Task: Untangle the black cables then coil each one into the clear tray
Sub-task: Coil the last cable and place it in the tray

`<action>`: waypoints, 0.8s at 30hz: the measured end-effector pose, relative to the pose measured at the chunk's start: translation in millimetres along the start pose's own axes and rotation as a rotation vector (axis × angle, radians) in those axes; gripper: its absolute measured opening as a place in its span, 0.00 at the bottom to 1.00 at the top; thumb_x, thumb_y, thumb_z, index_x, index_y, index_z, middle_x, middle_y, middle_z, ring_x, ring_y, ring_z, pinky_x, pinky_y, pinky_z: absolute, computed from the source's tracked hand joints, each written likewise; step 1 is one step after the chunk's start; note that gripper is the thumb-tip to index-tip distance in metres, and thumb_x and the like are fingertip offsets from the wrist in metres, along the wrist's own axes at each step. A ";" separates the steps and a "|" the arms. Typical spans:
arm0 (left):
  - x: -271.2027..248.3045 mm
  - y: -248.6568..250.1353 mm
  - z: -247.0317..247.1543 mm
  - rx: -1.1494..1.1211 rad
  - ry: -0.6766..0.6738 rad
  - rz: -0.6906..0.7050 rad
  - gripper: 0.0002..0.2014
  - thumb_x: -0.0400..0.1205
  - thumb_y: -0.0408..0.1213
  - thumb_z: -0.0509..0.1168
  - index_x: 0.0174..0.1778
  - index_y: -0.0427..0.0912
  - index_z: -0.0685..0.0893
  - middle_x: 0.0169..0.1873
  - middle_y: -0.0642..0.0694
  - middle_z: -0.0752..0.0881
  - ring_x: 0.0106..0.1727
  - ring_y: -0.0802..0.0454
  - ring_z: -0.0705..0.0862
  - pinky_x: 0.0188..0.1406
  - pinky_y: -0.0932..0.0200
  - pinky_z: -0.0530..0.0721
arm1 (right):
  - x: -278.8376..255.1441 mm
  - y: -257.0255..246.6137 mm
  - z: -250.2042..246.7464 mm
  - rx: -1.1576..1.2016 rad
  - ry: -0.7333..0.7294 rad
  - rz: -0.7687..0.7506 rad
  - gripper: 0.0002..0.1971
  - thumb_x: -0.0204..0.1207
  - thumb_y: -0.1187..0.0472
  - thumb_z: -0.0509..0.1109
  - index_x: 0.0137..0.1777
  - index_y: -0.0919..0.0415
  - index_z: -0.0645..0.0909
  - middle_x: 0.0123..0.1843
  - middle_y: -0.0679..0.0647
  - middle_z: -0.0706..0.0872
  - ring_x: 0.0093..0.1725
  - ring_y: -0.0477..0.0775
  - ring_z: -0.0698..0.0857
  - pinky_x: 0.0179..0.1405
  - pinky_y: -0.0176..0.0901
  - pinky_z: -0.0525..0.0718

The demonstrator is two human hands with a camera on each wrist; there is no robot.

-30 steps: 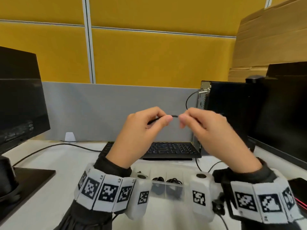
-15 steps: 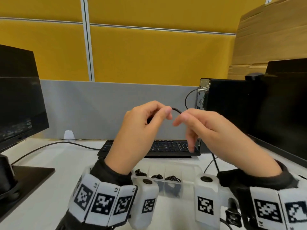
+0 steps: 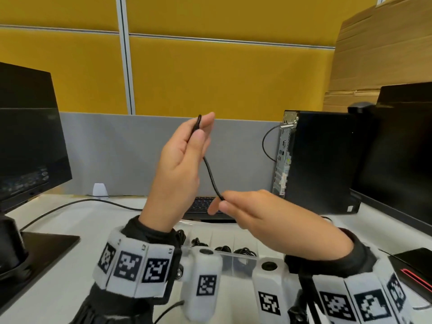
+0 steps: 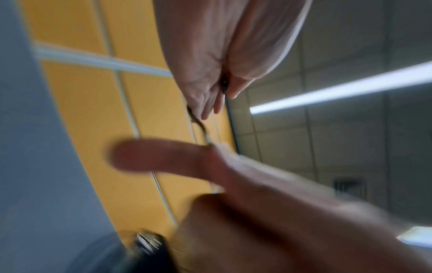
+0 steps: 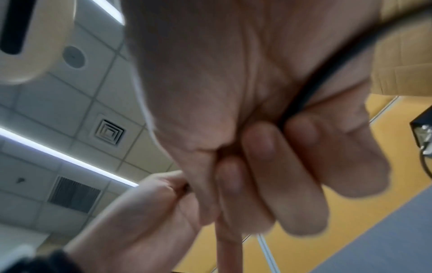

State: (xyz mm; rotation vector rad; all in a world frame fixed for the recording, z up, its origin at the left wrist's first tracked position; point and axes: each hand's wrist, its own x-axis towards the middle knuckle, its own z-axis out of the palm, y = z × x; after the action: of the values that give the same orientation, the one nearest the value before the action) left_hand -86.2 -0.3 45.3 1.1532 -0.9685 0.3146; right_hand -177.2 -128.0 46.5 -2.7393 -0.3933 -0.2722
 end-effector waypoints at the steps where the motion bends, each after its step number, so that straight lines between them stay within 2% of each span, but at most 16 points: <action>1: -0.2 -3.5 -3.8 0.250 -0.026 0.043 0.17 0.85 0.41 0.51 0.65 0.42 0.77 0.64 0.51 0.82 0.68 0.62 0.78 0.69 0.63 0.75 | -1.0 0.4 -0.9 -0.036 0.030 -0.014 0.16 0.85 0.46 0.48 0.55 0.44 0.79 0.32 0.42 0.78 0.36 0.41 0.77 0.42 0.47 0.77; 3: -2.4 -7.0 -8.6 0.681 -0.132 0.046 0.14 0.88 0.42 0.50 0.55 0.43 0.80 0.54 0.52 0.87 0.57 0.63 0.83 0.59 0.63 0.79 | -3.2 5.8 -6.3 -0.117 0.209 -0.033 0.15 0.82 0.43 0.50 0.47 0.46 0.77 0.26 0.43 0.76 0.28 0.41 0.73 0.32 0.46 0.70; 4: -3.0 -7.8 -9.3 0.750 -0.212 -0.010 0.15 0.88 0.42 0.50 0.48 0.41 0.81 0.45 0.50 0.89 0.48 0.60 0.86 0.52 0.59 0.81 | -5.1 10.4 -10.2 -0.167 0.341 -0.035 0.16 0.80 0.41 0.51 0.44 0.46 0.77 0.24 0.43 0.74 0.26 0.42 0.71 0.30 0.46 0.69; 6: -6.2 -2.6 -4.4 0.556 -0.403 -0.205 0.18 0.87 0.42 0.51 0.39 0.37 0.80 0.33 0.46 0.88 0.34 0.53 0.86 0.41 0.58 0.80 | -8.0 19.6 -18.4 -0.251 0.616 -0.055 0.17 0.80 0.39 0.53 0.40 0.47 0.77 0.23 0.40 0.73 0.26 0.39 0.71 0.28 0.44 0.72; 8: -8.4 7.0 2.9 0.198 -0.513 -0.368 0.21 0.85 0.47 0.50 0.35 0.37 0.79 0.28 0.44 0.86 0.26 0.53 0.82 0.33 0.64 0.78 | -7.9 26.7 -22.0 -0.224 0.827 -0.127 0.15 0.79 0.41 0.57 0.41 0.46 0.81 0.28 0.35 0.77 0.28 0.37 0.74 0.26 0.43 0.75; 10: -9.2 17.1 7.9 -0.121 -0.511 -0.391 0.23 0.84 0.49 0.50 0.33 0.40 0.81 0.26 0.43 0.85 0.23 0.55 0.79 0.30 0.68 0.77 | -4.6 33.4 -19.9 -0.143 0.884 -0.115 0.15 0.80 0.42 0.56 0.45 0.45 0.82 0.27 0.36 0.77 0.26 0.40 0.75 0.25 0.44 0.76; 11: -9.5 21.7 10.7 -0.250 -0.470 -0.346 0.21 0.84 0.46 0.51 0.33 0.40 0.82 0.27 0.44 0.86 0.23 0.56 0.79 0.30 0.68 0.78 | -2.8 35.6 -17.5 -0.107 0.816 -0.062 0.16 0.81 0.42 0.54 0.47 0.44 0.82 0.26 0.40 0.77 0.26 0.42 0.75 0.27 0.47 0.77; 12: -9.2 23.3 12.4 -0.341 -0.399 -0.277 0.18 0.83 0.41 0.52 0.36 0.38 0.83 0.29 0.43 0.87 0.26 0.56 0.83 0.32 0.68 0.80 | -1.5 35.2 -14.4 -0.068 0.680 0.007 0.17 0.81 0.43 0.51 0.49 0.43 0.82 0.27 0.44 0.78 0.26 0.44 0.76 0.30 0.50 0.80; 14: -6.7 21.3 13.1 -0.395 -0.211 -0.134 0.14 0.84 0.36 0.54 0.43 0.34 0.82 0.37 0.43 0.90 0.38 0.52 0.89 0.40 0.66 0.84 | 0.3 27.2 -7.6 -0.014 0.309 0.095 0.17 0.83 0.46 0.50 0.52 0.42 0.82 0.32 0.43 0.81 0.33 0.44 0.80 0.43 0.50 0.82; 16: -1.7 11.2 8.1 -0.210 -0.030 0.000 0.11 0.84 0.35 0.56 0.46 0.35 0.82 0.42 0.45 0.90 0.47 0.51 0.90 0.47 0.64 0.85 | 4.0 16.0 1.5 0.005 0.023 0.054 0.16 0.86 0.50 0.51 0.53 0.45 0.82 0.38 0.40 0.82 0.38 0.39 0.80 0.48 0.41 0.79; 17: 0.3 3.7 3.4 -0.010 0.042 0.072 0.09 0.84 0.35 0.57 0.47 0.37 0.82 0.43 0.47 0.90 0.48 0.53 0.90 0.49 0.63 0.85 | 5.2 11.1 5.3 0.017 -0.039 0.011 0.16 0.86 0.50 0.52 0.52 0.47 0.82 0.37 0.40 0.82 0.38 0.41 0.79 0.45 0.36 0.77; 18: 1.2 -1.5 -1.5 0.254 0.079 0.139 0.09 0.85 0.36 0.58 0.46 0.40 0.83 0.42 0.50 0.90 0.47 0.57 0.89 0.48 0.64 0.84 | 5.3 8.0 6.6 0.033 -0.033 -0.027 0.16 0.85 0.49 0.52 0.48 0.48 0.82 0.33 0.39 0.81 0.35 0.43 0.78 0.39 0.34 0.75; 20: -1.7 -8.8 -9.4 0.658 0.015 0.160 0.12 0.84 0.42 0.61 0.39 0.41 0.84 0.34 0.51 0.90 0.39 0.63 0.87 0.41 0.71 0.81 | 2.7 6.2 2.5 0.014 0.181 -0.078 0.16 0.83 0.45 0.54 0.41 0.47 0.79 0.28 0.35 0.78 0.29 0.43 0.75 0.30 0.36 0.69; 21: -3.7 -8.6 -9.6 0.689 -0.075 0.080 0.17 0.83 0.47 0.60 0.36 0.39 0.85 0.29 0.49 0.89 0.34 0.62 0.87 0.37 0.71 0.80 | 0.5 7.5 -1.9 -0.032 0.352 -0.079 0.15 0.82 0.44 0.54 0.39 0.46 0.77 0.27 0.34 0.78 0.28 0.42 0.75 0.29 0.38 0.68; 22: -5.6 -5.6 -6.4 0.598 -0.184 -0.032 0.23 0.81 0.52 0.57 0.35 0.37 0.86 0.25 0.46 0.88 0.30 0.60 0.86 0.34 0.70 0.79 | -0.9 11.5 -6.4 -0.071 0.525 -0.083 0.14 0.81 0.43 0.56 0.39 0.45 0.77 0.27 0.34 0.78 0.28 0.41 0.75 0.28 0.41 0.70; 24: -8.9 6.7 0.9 0.325 -0.391 -0.253 0.30 0.79 0.56 0.51 0.35 0.31 0.85 0.21 0.43 0.85 0.27 0.55 0.84 0.35 0.62 0.82 | -1.1 19.4 -11.6 -0.073 0.776 -0.131 0.11 0.79 0.45 0.60 0.41 0.45 0.81 0.30 0.37 0.80 0.31 0.40 0.78 0.30 0.48 0.77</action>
State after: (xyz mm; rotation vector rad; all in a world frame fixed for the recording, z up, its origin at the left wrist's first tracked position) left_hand -96.2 4.0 42.7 1.6592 -1.1200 0.0394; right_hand -173.9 -150.1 50.6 -2.4206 -0.3372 -1.3348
